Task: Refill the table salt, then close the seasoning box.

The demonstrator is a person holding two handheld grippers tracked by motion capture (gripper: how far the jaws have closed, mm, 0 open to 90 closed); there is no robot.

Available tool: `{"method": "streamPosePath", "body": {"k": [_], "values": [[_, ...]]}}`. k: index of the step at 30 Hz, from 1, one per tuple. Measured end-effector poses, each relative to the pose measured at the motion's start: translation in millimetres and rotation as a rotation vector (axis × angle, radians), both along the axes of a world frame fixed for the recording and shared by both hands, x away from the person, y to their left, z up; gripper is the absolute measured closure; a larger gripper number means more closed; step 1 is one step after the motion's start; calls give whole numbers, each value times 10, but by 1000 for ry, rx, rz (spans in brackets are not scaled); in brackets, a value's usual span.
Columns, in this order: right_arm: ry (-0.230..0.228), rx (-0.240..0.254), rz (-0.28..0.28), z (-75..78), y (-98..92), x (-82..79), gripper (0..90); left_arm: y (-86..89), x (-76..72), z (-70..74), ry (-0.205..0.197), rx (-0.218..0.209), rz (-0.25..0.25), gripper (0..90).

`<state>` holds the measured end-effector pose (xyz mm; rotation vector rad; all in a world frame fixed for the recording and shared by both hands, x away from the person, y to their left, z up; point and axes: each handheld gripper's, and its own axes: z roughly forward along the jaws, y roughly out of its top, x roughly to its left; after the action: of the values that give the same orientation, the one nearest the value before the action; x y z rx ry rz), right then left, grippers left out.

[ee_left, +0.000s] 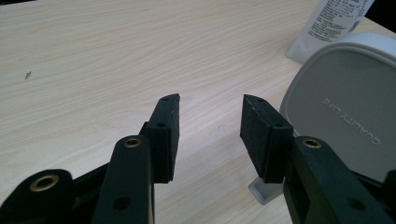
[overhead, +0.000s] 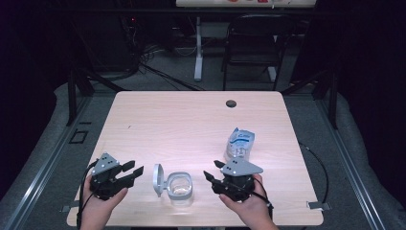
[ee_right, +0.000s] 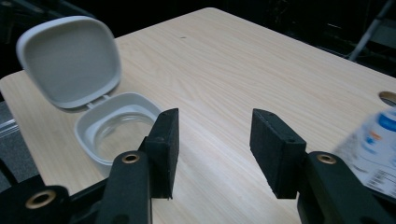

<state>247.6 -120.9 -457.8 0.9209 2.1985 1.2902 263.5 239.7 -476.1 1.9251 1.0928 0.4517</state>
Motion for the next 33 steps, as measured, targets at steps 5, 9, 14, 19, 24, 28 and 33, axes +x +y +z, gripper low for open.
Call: {"method": "streamPosePath", "body": {"k": [5,9,14,19,24,28,33], "values": [[5,16,-50,15,-236,57,526,12,8,-9,4,-2,7,579],[-2,17,-89,56,-414,112,526,25,5,-12,1,0,9,579],[-7,12,-144,143,-634,201,517,48,4,-16,3,-3,19,576],[-19,36,-194,219,-859,305,508,70,1,-15,-2,-9,24,561],[-9,61,-246,270,-1059,407,504,88,-8,-29,2,-7,26,551],[20,63,-278,270,-1168,546,491,109,-37,-26,-2,-4,27,538],[48,89,-287,213,-1180,697,499,145,-76,-25,-10,-12,40,529]]}}
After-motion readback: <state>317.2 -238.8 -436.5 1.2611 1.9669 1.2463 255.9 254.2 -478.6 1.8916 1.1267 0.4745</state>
